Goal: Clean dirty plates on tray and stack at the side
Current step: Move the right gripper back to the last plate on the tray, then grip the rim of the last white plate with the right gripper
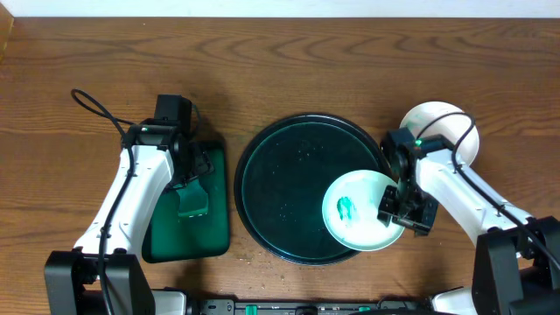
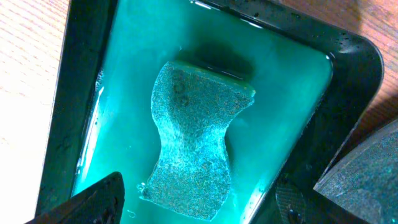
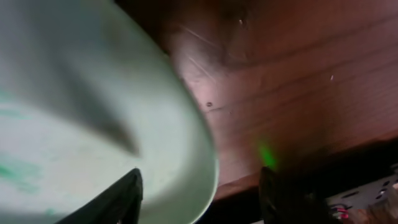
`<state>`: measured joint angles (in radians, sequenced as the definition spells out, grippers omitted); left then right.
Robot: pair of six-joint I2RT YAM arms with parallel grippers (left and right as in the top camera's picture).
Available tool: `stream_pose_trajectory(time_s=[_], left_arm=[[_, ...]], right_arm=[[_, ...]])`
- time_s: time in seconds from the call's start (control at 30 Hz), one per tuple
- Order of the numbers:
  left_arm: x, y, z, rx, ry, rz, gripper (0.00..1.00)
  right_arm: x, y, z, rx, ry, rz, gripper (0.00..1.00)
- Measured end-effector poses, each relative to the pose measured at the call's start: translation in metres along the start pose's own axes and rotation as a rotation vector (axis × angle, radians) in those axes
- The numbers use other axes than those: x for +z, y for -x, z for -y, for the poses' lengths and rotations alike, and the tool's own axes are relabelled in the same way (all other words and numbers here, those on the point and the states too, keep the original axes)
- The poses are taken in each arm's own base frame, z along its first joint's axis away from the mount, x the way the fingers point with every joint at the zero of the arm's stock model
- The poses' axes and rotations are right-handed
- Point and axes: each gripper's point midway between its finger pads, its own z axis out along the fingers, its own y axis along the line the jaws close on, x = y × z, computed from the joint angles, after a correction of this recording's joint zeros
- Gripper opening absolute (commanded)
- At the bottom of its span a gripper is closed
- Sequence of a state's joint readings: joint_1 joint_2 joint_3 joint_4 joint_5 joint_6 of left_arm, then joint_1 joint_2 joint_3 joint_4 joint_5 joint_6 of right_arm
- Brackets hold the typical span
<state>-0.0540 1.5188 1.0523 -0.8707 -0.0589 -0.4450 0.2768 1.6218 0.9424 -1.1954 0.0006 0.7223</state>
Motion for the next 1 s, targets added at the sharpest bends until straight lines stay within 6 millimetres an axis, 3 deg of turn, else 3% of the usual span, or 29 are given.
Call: stream_pose_trajectory(time_s=[0.13,0.27,0.5,1.0], left_arm=[[0.0,0.0,0.0,0.0,0.0,0.0,0.78],[0.0,0.0,0.0,0.0,-0.001,0.0,0.78],[0.0,0.0,0.0,0.0,-0.001,0.0,0.78],[0.0,0.0,0.0,0.0,-0.001,0.0,0.78]], right_arm=[[0.015,-0.001,0.001,0.074,0.002,0.003,0.38],[0.019,0.005,-0.005,0.119,0.03,0.031,0.21],[0.018,0.019,-0.011,0.15,0.056,0.088,0.27],[0.01,0.025,-0.015,0.094,0.063,0.112,0.22]])
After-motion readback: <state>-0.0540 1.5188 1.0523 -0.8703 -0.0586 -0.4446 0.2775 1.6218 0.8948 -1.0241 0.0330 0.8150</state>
